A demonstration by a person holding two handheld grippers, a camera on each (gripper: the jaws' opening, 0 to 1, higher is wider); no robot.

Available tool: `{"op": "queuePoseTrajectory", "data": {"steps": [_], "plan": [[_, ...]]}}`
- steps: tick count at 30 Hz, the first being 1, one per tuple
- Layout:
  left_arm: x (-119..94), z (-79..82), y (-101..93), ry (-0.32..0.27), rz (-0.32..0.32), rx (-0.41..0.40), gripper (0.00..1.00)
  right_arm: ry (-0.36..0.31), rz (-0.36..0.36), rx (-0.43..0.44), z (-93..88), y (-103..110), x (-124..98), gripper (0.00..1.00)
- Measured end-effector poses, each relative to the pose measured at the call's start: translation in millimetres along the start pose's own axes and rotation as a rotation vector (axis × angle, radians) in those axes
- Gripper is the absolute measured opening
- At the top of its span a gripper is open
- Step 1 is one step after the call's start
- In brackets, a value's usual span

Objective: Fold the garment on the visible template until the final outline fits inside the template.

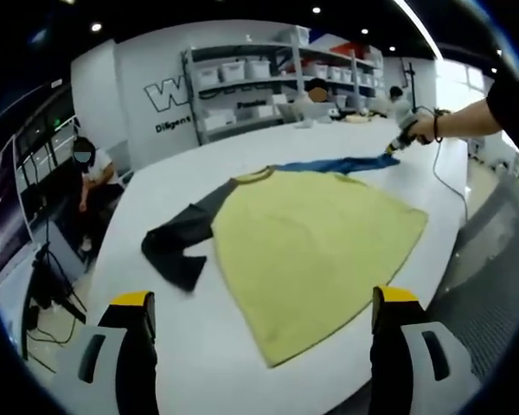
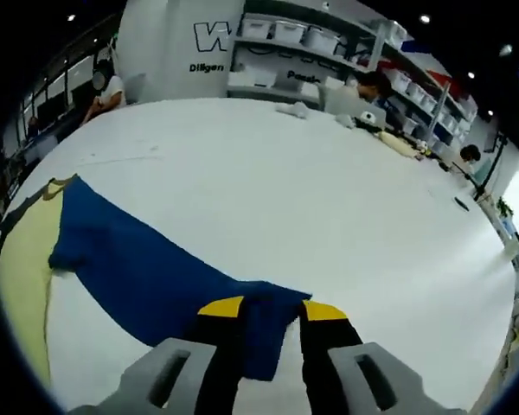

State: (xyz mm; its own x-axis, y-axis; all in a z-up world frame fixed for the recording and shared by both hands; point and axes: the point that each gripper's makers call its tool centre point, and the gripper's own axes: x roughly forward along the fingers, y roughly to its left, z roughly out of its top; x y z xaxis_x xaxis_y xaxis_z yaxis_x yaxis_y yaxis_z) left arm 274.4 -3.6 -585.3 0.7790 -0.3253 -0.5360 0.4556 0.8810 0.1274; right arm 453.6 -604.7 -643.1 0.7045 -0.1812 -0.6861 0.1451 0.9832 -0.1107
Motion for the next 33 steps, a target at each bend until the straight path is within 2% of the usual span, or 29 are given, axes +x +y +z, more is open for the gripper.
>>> {"op": "queuePoseTrajectory", "data": {"steps": [4, 6, 9, 11, 12, 17, 21, 22, 23, 26, 29, 31, 33], "plan": [[-1.2, 0.9, -1.6, -0.008, -0.004, -0.007, 0.99, 0.012, 0.018, 0.038, -5.9, 0.3, -7.0, 0.32], [-1.5, 1.2, -2.6, -0.009, -0.006, -0.01, 0.99, 0.029, 0.011, 0.067, -16.2, -0.4, -9.4, 0.37], [-2.2, 2.6, -3.2, -0.012, -0.007, -0.002, 0.99, 0.052, -0.009, 0.099, -29.6, -1.9, -10.6, 0.38], [-2.8, 4.1, -3.0, -0.017, -0.007, -0.006, 0.99, 0.062, -0.006, 0.139, -36.5, 1.0, -10.8, 0.36], [-3.1, 4.7, -2.9, -0.02, -0.007, -0.006, 0.99, 0.08, -0.007, 0.193, -42.7, 3.5, -10.7, 0.34], [-4.4, 5.7, -1.3, -0.019, -0.003, 0.005, 0.99, 0.066, -0.031, 0.178, -40.5, -5.5, 4.0, 0.24], [-5.4, 5.3, -0.3, -0.019, 0.0, 0.002, 0.99, 0.081, -0.04, 0.227, -44.9, -10.1, 12.8, 0.21], [-5.6, 4.9, 0.0, -0.017, 0.001, 0.001, 0.99, 0.061, -0.047, 0.216, -41.6, -13.3, 12.6, 0.2], [-5.9, 4.5, 0.7, -0.015, 0.005, 0.0, 0.98, 0.083, -0.064, 0.226, -46.2, -16.5, 12.1, 0.18], [-6.9, 4.5, 0.9, -0.017, 0.007, -0.002, 0.98, 0.059, -0.075, 0.213, -44.8, -22.0, 14.5, 0.16], [-7.5, 2.5, 0.0, -0.01, 0.007, -0.002, 0.98, 0.041, -0.078, 0.201, -45.3, -15.9, 10.3, 0.1], [-7.3, 1.3, 0.2, -0.009, 0.006, -0.002, 0.98, 0.031, -0.075, 0.151, -44.3, -12.9, 5.6, 0.01], [-7.4, 1.2, 0.1, -0.009, 0.005, -0.003, 0.98, 0.043, -0.084, 0.149, -45.5, -12.9, 1.8, 0.0]]}}
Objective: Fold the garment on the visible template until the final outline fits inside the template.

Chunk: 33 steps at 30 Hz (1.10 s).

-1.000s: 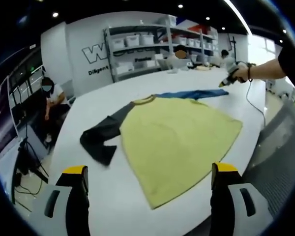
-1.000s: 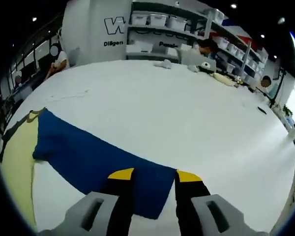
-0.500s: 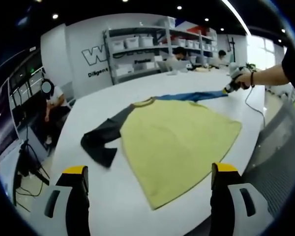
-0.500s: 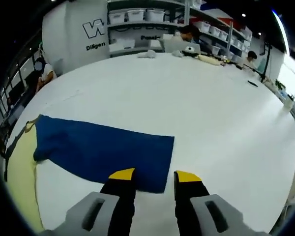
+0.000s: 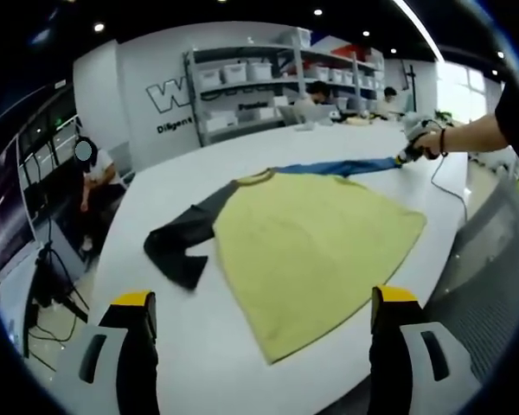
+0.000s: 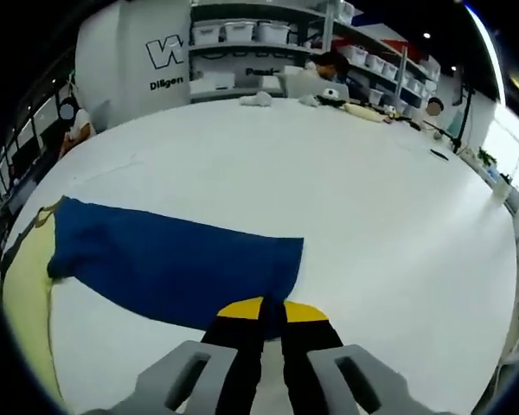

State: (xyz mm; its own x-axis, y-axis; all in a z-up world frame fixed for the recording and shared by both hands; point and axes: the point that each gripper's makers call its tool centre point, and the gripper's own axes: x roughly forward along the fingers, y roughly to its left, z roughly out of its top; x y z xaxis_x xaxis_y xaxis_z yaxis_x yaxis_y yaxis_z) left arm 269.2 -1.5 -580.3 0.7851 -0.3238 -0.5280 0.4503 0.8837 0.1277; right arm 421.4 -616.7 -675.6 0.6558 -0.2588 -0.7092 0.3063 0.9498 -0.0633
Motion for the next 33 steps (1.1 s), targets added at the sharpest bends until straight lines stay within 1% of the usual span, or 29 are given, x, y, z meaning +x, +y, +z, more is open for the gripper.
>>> {"op": "queuePoseTrajectory", "data": {"steps": [5, 7, 8, 12, 15, 19, 24, 27, 31, 33], "plan": [[1.0, 1.6, 0.4, -0.004, -0.001, -0.002, 0.98, 0.003, 0.009, 0.026, 4.0, -3.8, -0.9, 0.0], [1.4, 2.1, -0.4, -0.004, -0.003, 0.0, 0.98, 0.018, 0.01, 0.03, 4.6, -4.2, -0.6, 0.0], [1.7, 2.7, -0.8, -0.006, -0.005, 0.001, 0.98, 0.021, 0.012, 0.019, 8.4, -7.5, 5.4, 0.0], [2.2, 1.8, -3.2, 0.0, -0.012, 0.002, 0.99, 0.038, 0.025, 0.019, 13.5, -10.8, 14.9, 0.0], [2.1, 0.7, -5.6, 0.007, -0.022, -0.007, 0.99, 0.04, 0.028, 0.021, 14.7, -11.0, 16.0, 0.0], [2.1, 2.3, -6.6, 0.001, -0.031, -0.029, 0.99, 0.04, 0.031, 0.032, 18.4, -13.3, 21.7, 0.0], [2.1, 3.5, -7.0, -0.003, -0.045, -0.056, 0.99, 0.029, 0.038, 0.048, 24.3, -11.7, 18.5, 0.0], [2.2, 3.8, -8.9, -0.004, -0.057, -0.064, 0.99, 0.017, 0.053, 0.056, 31.0, -9.5, 14.9, 0.0], [3.7, 1.2, -15.8, 0.014, -0.087, -0.03, 0.99, 0.008, 0.068, 0.064, 37.0, -6.1, 11.2, 0.0], [4.2, 0.3, -19.0, 0.02, -0.097, -0.023, 0.99, 0.002, 0.08, 0.064, 40.3, -1.1, 7.1, 0.0]]}}
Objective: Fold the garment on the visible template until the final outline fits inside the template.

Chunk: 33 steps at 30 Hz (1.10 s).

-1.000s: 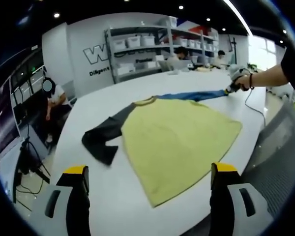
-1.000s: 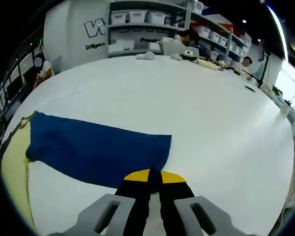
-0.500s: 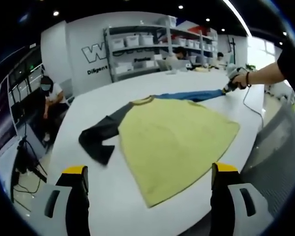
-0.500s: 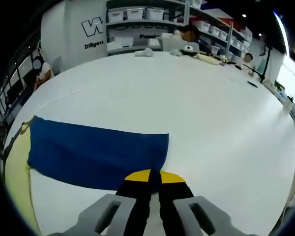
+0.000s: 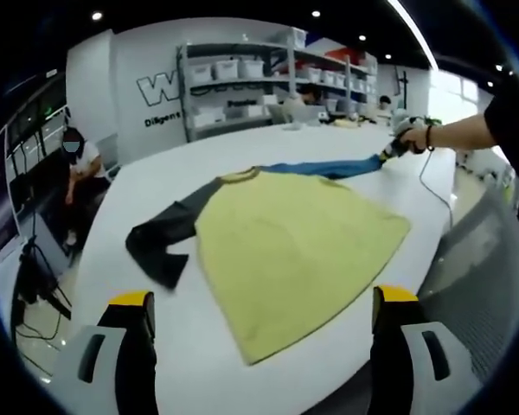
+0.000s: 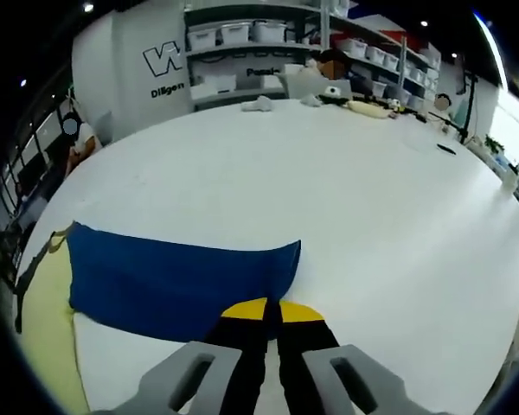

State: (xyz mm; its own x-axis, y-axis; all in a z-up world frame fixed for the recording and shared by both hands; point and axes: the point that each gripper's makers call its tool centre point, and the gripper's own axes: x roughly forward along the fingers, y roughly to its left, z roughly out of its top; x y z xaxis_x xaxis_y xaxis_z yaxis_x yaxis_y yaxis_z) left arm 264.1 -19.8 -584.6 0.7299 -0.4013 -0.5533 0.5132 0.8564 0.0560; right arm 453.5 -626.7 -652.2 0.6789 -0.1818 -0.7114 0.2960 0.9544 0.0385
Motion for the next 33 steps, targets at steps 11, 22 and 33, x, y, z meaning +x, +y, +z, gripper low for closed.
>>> {"op": "queuePoseTrajectory", "data": {"steps": [11, 22, 33], "plan": [[-0.2, -2.1, -2.6, 0.01, 0.002, -0.037, 0.99, -0.027, 0.088, -0.059, 19.3, 41.8, -22.0, 0.0], [-3.3, -0.7, -4.4, -0.009, -0.006, -0.035, 0.99, -0.057, 0.201, -0.146, 35.5, 102.9, -38.4, 0.0], [-8.0, 2.5, -5.9, -0.021, -0.013, -0.029, 0.99, -0.052, 0.317, -0.213, 35.3, 180.2, -43.7, 0.0]]}}
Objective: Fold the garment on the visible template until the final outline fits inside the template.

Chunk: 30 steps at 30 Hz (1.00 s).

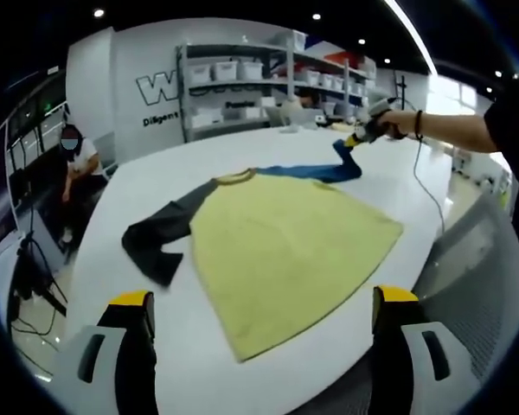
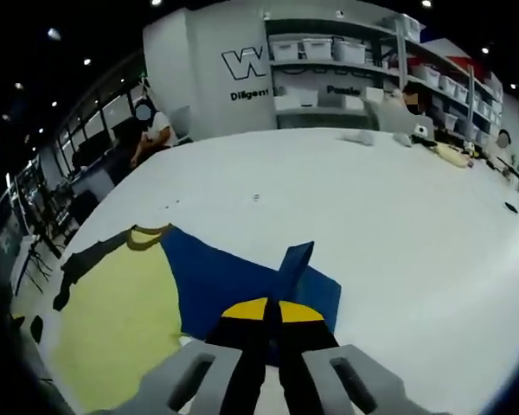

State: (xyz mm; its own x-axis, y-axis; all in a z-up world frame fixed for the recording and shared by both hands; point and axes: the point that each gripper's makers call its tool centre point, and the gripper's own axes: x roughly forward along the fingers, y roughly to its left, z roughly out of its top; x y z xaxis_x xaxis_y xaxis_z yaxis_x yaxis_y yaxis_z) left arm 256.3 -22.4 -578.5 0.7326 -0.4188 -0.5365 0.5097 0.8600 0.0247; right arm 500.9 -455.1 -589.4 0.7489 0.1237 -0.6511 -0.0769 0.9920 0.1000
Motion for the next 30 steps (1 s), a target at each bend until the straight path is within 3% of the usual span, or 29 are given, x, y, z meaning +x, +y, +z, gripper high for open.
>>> {"op": "queuePoseTrajectory", "data": {"steps": [13, 30], "plan": [[-5.7, -4.3, 0.1, 0.007, 0.001, -0.001, 0.99, -0.008, 0.117, -0.035, 18.2, 74.7, 14.8, 0.0], [-5.3, -3.1, 0.0, 0.002, 0.0, -0.001, 0.99, -0.01, 0.238, -0.07, 23.9, 164.3, 26.8, 0.0]]}}
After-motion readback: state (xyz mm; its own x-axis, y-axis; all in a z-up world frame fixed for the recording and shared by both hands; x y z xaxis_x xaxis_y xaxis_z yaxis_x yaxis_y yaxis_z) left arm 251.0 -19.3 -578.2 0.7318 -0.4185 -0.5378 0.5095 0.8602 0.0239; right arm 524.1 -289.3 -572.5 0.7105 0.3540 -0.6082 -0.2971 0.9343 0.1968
